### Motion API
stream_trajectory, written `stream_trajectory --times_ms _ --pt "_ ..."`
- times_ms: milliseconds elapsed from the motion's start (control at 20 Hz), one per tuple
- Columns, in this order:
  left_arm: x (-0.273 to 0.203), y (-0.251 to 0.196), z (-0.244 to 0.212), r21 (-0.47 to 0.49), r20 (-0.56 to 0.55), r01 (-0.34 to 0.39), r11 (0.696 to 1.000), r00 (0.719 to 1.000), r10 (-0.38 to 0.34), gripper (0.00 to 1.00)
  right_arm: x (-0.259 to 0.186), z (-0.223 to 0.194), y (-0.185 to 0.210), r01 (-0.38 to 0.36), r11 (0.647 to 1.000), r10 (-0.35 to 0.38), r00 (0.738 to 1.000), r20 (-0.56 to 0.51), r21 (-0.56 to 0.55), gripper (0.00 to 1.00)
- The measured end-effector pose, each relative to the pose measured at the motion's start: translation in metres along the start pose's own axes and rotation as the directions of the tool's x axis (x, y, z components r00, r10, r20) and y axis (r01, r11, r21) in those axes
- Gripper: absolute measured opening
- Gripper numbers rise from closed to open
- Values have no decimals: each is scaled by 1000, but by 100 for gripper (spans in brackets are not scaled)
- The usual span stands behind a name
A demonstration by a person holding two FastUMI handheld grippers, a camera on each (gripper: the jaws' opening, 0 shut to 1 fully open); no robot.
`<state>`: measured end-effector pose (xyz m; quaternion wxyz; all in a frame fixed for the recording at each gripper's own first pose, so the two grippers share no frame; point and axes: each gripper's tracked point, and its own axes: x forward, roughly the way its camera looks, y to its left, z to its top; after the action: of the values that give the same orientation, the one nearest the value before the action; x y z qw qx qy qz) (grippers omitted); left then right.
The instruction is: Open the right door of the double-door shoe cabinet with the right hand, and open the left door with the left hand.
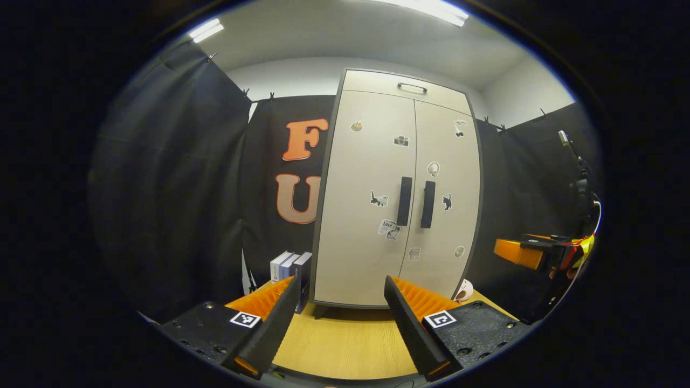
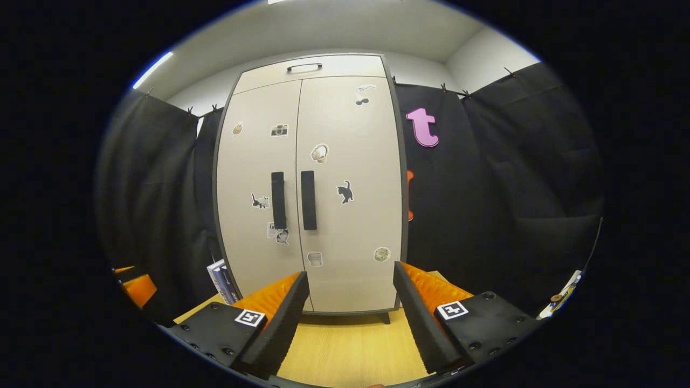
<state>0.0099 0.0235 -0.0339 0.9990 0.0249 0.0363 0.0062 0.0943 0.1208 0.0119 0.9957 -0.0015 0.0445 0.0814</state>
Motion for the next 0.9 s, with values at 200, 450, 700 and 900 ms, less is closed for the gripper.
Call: stream_trajectory --times_ms 200,450,700,900 --pt "5 12 -4 -4 -11 -23 1000 1000 23 95 38 18 23 -25 1000 25 1000 6 -14 100" --pt "13 29 -7 -7 -15 -54 999 998 54 95 87 28 48 -45 999 45 999 -13 -1 100" --pt "27 47 -13 2 -24 -89 996 996 89 95 135 36 62 -30 999 29 1000 -7 -39 100" --pt "39 56 -18 0 -36 -97 995 995 97 95 170 48 73 -26 1000 26 1000 1 -15 100"
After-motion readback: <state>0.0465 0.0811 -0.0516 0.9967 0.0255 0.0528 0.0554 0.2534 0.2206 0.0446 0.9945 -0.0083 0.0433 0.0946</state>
